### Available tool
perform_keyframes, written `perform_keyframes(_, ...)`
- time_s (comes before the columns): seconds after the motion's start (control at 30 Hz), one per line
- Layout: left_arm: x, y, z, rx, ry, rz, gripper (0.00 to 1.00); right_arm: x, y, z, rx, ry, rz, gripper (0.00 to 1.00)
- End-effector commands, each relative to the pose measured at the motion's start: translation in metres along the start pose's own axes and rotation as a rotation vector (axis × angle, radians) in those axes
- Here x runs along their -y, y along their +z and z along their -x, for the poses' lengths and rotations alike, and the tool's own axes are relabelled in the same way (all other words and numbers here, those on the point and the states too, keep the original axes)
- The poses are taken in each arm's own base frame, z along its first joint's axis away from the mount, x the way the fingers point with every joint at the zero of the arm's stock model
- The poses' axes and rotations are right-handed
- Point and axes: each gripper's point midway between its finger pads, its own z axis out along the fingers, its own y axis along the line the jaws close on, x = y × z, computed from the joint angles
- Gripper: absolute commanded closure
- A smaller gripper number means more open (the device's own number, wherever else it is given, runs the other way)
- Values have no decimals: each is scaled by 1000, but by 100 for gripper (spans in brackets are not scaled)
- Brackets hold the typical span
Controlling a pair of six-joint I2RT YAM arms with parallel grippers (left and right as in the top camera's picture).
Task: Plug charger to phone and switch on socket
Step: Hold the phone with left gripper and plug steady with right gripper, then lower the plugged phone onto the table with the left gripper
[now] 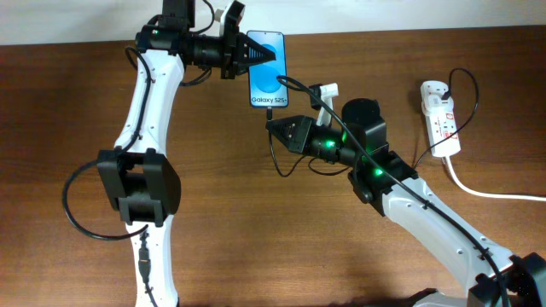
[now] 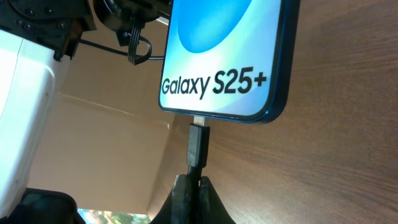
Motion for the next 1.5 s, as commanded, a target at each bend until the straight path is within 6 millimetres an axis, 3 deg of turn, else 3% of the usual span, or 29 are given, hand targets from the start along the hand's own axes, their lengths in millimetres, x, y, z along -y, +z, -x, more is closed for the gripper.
perform_keyframes(0.0, 17, 1, -3, -16, 32, -36, 100, -6, 1, 9, 36, -22, 0, 96)
perform_keyframes(0.2, 19, 9, -11, -41, 15, -43, 100, -2, -5, 24, 83, -28, -7, 96)
perform_keyframes(0.4, 16, 18, -31, -89, -10, -35, 100, -2, -9, 36, 127, -41, -7, 96)
perform_keyframes(0.7, 15, 18, -35, -99, -23, -32, 100, -1, -10, 36, 122, -40, -2, 96)
perform_keyframes(0.8, 13, 12, -29, -79, -4, -25, 100, 0, -10, 31, 96, -30, -3, 96)
perform_keyframes(0.9, 7, -7, -19, -36, -4, -18, 100, 3, -9, 22, 53, -14, -5, 94)
perform_keyframes(1.0, -5, -27, -8, 16, -6, 27, 100, 1, -9, 19, 34, -28, 6, 63)
perform_keyframes(1.1, -9, -34, -5, 34, -9, 46, 100, 0, -9, 19, 35, -29, 7, 53)
perform_keyframes(1.2, -23, -32, -4, 47, -14, 124, 100, 8, -13, 25, 47, -34, -13, 30)
perform_keyframes(1.27, -33, -26, -8, 34, -10, 162, 100, 23, -20, 30, 54, -4, -56, 25)
perform_keyframes(1.4, -82, -6, -27, -11, -87, 315, 100, 70, -44, 35, 47, 45, -195, 18)
perform_keyframes(1.47, -109, -3, -35, -24, -121, 395, 100, 82, -52, 34, 36, 53, -234, 16)
